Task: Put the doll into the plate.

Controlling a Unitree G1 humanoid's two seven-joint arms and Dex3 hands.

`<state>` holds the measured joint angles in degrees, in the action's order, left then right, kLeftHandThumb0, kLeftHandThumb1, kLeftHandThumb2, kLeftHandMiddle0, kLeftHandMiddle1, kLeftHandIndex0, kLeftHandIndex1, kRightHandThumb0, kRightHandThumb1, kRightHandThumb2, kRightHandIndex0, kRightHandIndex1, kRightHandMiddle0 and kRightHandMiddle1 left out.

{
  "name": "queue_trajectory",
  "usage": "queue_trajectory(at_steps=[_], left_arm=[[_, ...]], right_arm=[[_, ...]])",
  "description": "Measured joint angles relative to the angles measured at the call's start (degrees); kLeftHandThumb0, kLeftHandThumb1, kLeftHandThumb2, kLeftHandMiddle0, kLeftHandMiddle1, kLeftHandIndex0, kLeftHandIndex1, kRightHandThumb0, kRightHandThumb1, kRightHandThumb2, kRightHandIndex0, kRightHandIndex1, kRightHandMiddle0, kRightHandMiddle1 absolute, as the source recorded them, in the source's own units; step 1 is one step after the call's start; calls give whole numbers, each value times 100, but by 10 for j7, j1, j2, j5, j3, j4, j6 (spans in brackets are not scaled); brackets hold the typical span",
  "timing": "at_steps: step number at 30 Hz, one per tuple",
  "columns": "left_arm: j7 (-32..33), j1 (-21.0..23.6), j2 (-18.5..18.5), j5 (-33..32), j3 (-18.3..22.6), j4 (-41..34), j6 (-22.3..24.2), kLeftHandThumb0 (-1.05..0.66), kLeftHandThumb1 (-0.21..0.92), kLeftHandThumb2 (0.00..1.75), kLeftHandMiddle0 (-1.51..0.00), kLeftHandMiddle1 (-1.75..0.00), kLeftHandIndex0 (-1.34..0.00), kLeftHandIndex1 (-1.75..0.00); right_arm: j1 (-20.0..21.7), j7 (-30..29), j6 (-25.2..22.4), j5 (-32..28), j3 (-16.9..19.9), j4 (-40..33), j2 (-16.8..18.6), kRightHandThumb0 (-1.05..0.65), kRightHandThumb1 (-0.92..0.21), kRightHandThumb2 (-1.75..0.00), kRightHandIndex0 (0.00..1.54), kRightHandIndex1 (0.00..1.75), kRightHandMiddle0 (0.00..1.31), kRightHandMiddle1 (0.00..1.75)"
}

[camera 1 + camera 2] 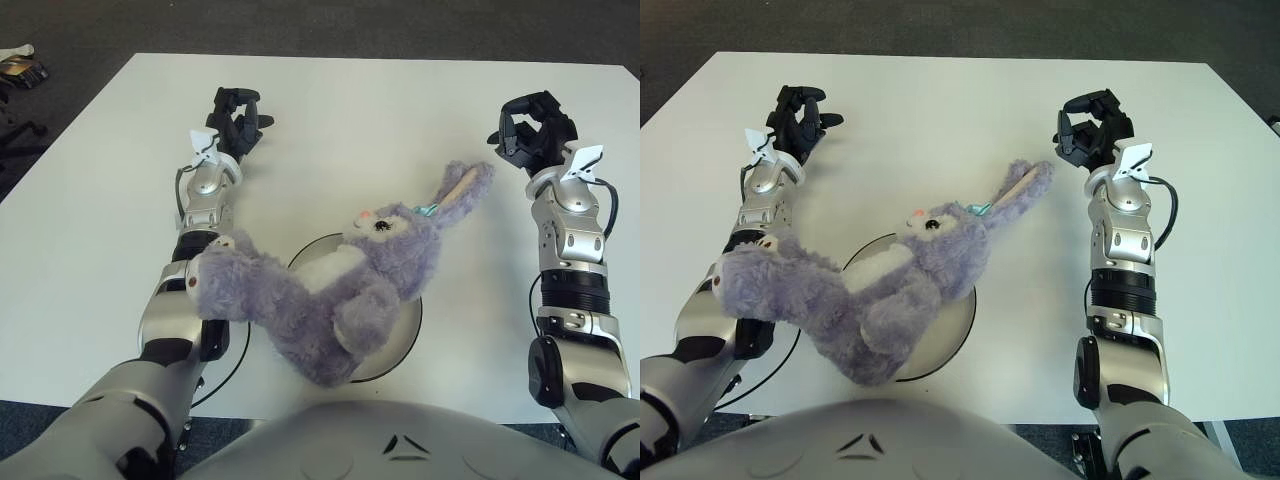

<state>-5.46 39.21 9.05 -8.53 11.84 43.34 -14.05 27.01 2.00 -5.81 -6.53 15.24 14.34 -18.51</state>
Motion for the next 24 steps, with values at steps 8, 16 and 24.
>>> queue_trajectory(at_steps=[8,16,24], left_arm=[[13,-8,-3,1,0,-11,6,-12,70,80,-47,-156,-22,-175],[33,-16,-7,9,-5,-21,6,-1,59,93,-50,-153,-26,-175],[44,-16,-10,15,-6,-22,5,-1,55,97,-53,-152,-28,-175]], right_arm=[[6,-11,4,-7,7,35,12,-1,-49,-105,51,157,37,172],[10,-14,68,-4,5,90,24,-1,-48,-107,54,156,34,174],[20,-24,113,5,3,147,29,-1,-45,-111,59,156,32,175]])
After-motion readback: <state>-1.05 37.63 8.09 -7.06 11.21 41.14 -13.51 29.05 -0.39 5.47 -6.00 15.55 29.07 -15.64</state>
